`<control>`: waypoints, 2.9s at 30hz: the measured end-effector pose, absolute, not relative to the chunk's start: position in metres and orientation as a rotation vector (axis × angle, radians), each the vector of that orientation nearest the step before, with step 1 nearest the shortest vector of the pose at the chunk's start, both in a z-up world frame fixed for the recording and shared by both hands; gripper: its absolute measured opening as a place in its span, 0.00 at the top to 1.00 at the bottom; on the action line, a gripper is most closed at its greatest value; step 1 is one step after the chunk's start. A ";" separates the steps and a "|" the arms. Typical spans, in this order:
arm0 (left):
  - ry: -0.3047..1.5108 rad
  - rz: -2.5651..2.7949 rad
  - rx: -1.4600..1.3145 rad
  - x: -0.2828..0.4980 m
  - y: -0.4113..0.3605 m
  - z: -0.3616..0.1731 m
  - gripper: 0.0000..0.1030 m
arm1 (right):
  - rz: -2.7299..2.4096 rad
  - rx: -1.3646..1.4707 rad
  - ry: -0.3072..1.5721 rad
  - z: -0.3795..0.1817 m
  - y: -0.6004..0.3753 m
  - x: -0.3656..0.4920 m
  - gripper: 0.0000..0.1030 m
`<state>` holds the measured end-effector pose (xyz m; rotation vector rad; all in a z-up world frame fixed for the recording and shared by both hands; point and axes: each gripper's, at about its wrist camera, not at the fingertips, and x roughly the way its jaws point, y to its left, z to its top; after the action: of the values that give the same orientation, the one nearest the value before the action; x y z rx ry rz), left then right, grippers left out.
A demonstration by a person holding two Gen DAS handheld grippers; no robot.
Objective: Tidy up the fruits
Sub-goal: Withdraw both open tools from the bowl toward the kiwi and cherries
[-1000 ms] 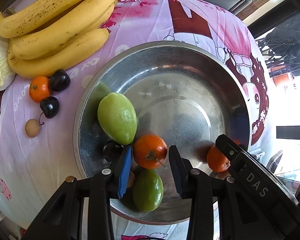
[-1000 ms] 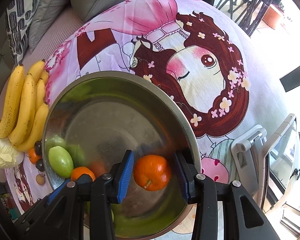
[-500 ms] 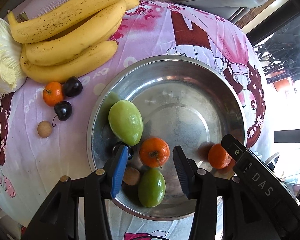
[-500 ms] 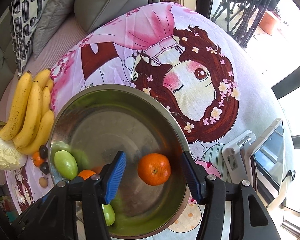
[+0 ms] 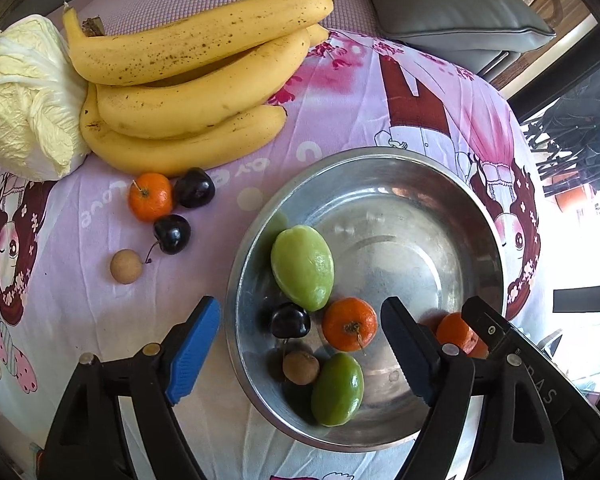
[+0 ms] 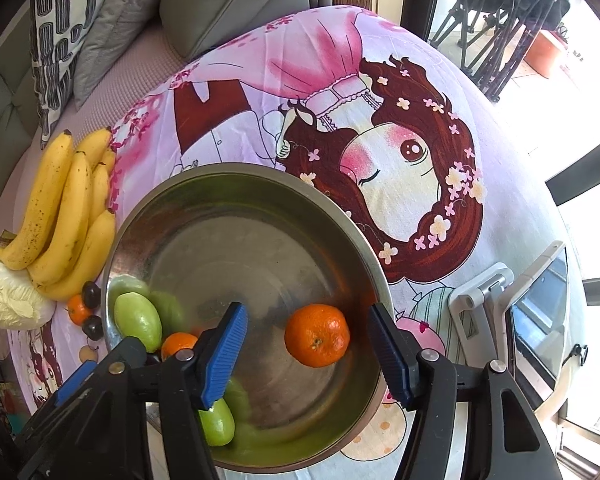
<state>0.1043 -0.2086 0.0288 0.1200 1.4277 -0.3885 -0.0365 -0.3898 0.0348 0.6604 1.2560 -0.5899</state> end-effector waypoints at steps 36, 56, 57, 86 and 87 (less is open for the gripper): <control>1.487 -0.290 0.033 0.112 -0.094 0.023 0.09 | -0.591 0.613 1.332 0.020 -0.368 -0.023 0.35; 1.436 -0.253 -0.076 0.129 -0.037 0.034 0.09 | -0.561 0.469 1.309 0.017 -0.329 0.004 0.19; 1.430 -0.249 -0.079 0.132 -0.033 0.035 0.09 | -0.553 0.474 1.297 0.020 -0.328 0.005 0.19; 1.434 -0.253 -0.173 0.194 0.050 0.021 0.08 | -0.274 0.513 1.203 0.030 -0.242 0.073 0.14; 1.437 -0.257 -0.176 0.195 0.051 0.020 0.08 | -0.277 0.507 1.195 0.033 -0.240 0.076 0.14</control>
<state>0.1945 0.0508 0.0196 -0.1760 1.4374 -0.2566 0.0764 -0.2401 0.0332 0.5072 1.1946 -0.2774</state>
